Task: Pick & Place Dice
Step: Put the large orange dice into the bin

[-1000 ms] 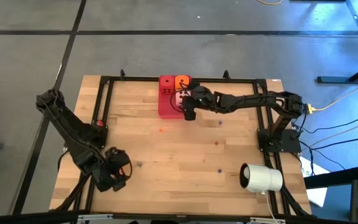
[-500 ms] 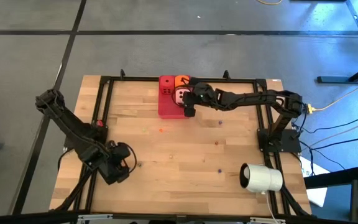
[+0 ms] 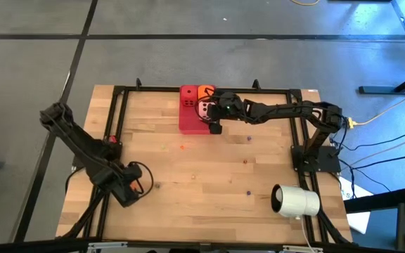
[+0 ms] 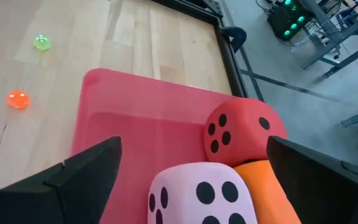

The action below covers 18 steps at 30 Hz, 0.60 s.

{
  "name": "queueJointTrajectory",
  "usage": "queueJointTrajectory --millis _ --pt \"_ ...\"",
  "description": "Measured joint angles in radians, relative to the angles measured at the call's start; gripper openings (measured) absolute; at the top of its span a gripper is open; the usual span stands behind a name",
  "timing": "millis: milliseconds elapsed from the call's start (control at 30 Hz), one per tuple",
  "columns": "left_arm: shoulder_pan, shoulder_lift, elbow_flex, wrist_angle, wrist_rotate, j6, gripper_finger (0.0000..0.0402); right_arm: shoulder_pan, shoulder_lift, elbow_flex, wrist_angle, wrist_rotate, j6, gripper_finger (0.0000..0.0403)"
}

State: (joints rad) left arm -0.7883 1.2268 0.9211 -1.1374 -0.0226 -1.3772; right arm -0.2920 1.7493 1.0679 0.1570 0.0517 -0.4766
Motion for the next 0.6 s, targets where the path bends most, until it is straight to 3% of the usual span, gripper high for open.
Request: queueJointTrajectory --millis 267,467,600 --pt "0.000 0.047 0.000 -0.011 0.116 -0.020 0.0400 0.000 0.000 0.000 -0.002 0.000 0.001 0.0400" --pt "-0.012 0.029 0.000 -0.017 0.267 0.139 0.0400 0.000 0.000 0.000 -0.002 0.000 0.019 0.0400" --pt "-0.062 0.023 0.000 -0.018 0.177 0.178 0.0400 0.000 0.000 0.000 -0.002 0.000 0.027 0.0400"
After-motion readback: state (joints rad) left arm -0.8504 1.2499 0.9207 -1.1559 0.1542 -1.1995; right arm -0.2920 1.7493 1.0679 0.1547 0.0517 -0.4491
